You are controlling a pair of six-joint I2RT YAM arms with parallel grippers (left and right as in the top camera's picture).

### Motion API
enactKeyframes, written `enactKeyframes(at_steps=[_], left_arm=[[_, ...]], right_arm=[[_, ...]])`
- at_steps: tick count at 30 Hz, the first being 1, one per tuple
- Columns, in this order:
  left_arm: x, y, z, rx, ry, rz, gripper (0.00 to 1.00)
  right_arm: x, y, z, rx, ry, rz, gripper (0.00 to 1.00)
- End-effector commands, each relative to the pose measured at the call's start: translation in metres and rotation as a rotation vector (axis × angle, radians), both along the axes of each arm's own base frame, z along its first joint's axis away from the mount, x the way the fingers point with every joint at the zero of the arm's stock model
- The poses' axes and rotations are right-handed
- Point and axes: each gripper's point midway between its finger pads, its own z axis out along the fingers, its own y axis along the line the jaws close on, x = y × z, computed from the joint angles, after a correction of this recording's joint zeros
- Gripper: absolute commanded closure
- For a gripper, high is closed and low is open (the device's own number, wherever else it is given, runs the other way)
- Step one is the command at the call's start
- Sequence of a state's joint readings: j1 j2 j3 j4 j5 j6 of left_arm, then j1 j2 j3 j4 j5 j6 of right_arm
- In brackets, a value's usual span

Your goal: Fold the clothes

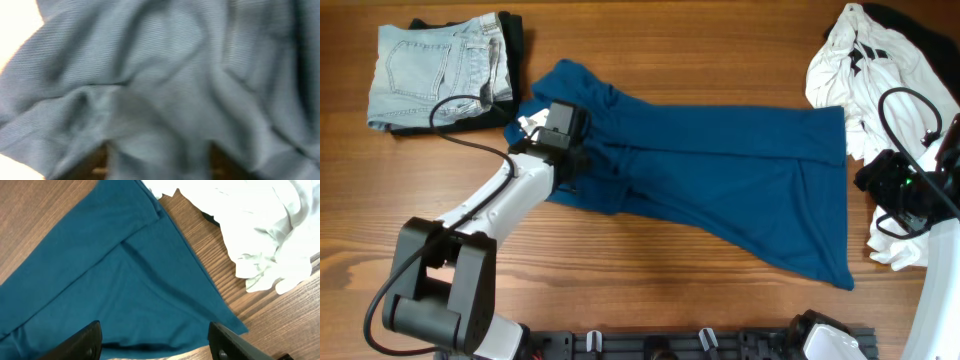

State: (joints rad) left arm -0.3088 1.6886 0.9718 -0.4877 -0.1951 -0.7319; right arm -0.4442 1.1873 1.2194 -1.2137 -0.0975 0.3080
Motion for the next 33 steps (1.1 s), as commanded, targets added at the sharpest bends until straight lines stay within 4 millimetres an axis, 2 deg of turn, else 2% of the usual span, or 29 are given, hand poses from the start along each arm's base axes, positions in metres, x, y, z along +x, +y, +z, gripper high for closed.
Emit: enactKeyframes(at_steps=[1,5,8,11,14,18,24,33], left_arm=[[-0.008,0.008,0.015,0.035,0.008,-0.03,0.02],[-0.029,0.011,0.051,0.041,-0.01,-0.068,0.02],[-0.037,0.005,0.056,0.074,-0.001,-0.139,0.08],[-0.053,-0.003,0.034,0.066,0.063,-0.13,0.17],[-0.073,0.003,0.007,0.031,0.134,0.046,0.23],[-0.09,0.011,-0.011,0.025,0.178,0.143,0.32],[-0.071,0.009,-0.021,0.002,0.062,0.147,0.41],[-0.068,0.009,-0.044,0.018,0.094,0.15,0.46]], right_arm=[[0.002,0.001,0.0,0.003,-0.009,0.022,0.3],[0.003,0.0,0.001,-0.008,-0.013,0.042,0.27],[0.006,-0.001,0.001,-0.011,-0.019,0.042,0.27],[0.008,-0.002,-0.005,0.001,0.004,0.042,0.27],[0.011,-0.001,-0.013,0.027,0.028,0.048,0.27],[0.014,0.0,-0.02,0.046,0.049,0.052,0.28],[0.015,-0.001,-0.022,0.047,0.05,0.053,0.27],[0.015,-0.001,-0.022,0.047,0.05,0.052,0.27]])
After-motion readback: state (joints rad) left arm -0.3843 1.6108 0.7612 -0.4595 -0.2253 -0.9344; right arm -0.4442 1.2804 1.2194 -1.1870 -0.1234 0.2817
